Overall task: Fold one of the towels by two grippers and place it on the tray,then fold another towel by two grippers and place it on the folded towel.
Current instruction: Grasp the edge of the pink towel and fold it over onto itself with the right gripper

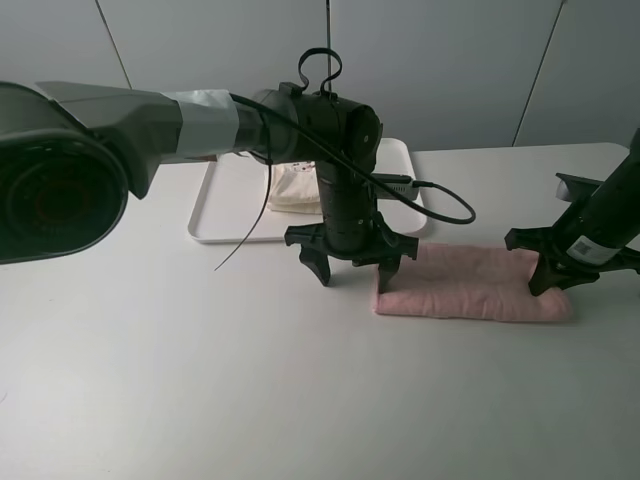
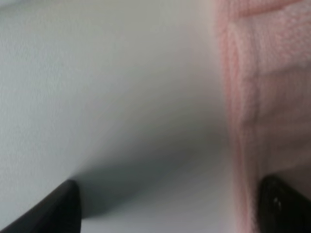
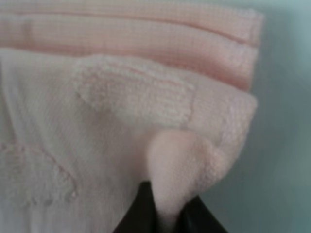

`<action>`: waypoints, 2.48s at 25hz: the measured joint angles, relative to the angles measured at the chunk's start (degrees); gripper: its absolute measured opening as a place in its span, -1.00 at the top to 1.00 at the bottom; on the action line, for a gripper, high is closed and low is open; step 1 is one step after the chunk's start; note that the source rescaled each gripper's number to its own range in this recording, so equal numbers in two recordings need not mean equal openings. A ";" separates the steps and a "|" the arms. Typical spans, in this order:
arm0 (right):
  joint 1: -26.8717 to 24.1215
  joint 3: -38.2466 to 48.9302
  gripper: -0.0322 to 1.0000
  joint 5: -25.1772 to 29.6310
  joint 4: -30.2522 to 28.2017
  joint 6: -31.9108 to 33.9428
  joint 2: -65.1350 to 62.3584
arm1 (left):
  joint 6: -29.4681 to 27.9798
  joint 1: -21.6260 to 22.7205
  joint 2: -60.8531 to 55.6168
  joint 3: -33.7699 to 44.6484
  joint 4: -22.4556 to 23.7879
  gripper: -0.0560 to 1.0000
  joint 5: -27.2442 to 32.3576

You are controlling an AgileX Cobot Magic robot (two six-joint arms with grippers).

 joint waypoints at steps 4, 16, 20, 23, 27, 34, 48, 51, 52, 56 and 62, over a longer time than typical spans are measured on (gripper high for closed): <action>0.00 0.25 0.84 2.13 3.65 -1.79 -3.25 | 0.00 0.00 0.00 0.00 0.00 -0.92 0.00; 0.00 0.37 0.84 9.01 12.84 -6.92 -10.06 | 0.22 0.00 0.00 0.00 0.00 -0.92 0.00; 0.00 0.37 0.84 12.22 21.40 -12.54 -10.27 | 0.33 0.00 0.00 0.00 0.00 -0.92 0.00; 0.00 0.37 0.84 13.55 26.62 -15.86 -10.27 | 0.33 0.00 0.00 0.00 0.00 -0.92 0.00; 0.00 0.37 0.84 13.68 28.38 -16.93 -10.03 | 0.33 0.00 0.00 0.00 0.00 -0.91 -0.13; 1.00 0.37 0.84 15.58 36.55 -22.41 -7.39 | 0.33 0.00 0.00 0.00 0.00 -0.91 -0.13; 5.64 0.87 0.84 13.34 49.93 -31.99 -0.23 | 0.33 0.00 0.00 0.00 -0.33 -0.91 -0.23; 5.64 1.24 0.84 13.26 51.65 -33.67 1.31 | 0.33 0.00 0.00 0.00 -0.46 -0.91 -0.23; 5.64 1.69 0.84 13.26 52.90 -34.81 1.70 | 0.33 0.00 0.00 0.00 -0.46 -0.91 -0.23; 5.64 3.04 0.84 13.26 58.30 -38.95 2.62 | 0.97 0.00 0.00 0.00 -0.46 -0.91 -0.23; 5.64 3.16 0.84 13.26 59.34 -40.21 2.75 | 1.56 0.00 0.00 0.00 -0.70 -0.91 -0.31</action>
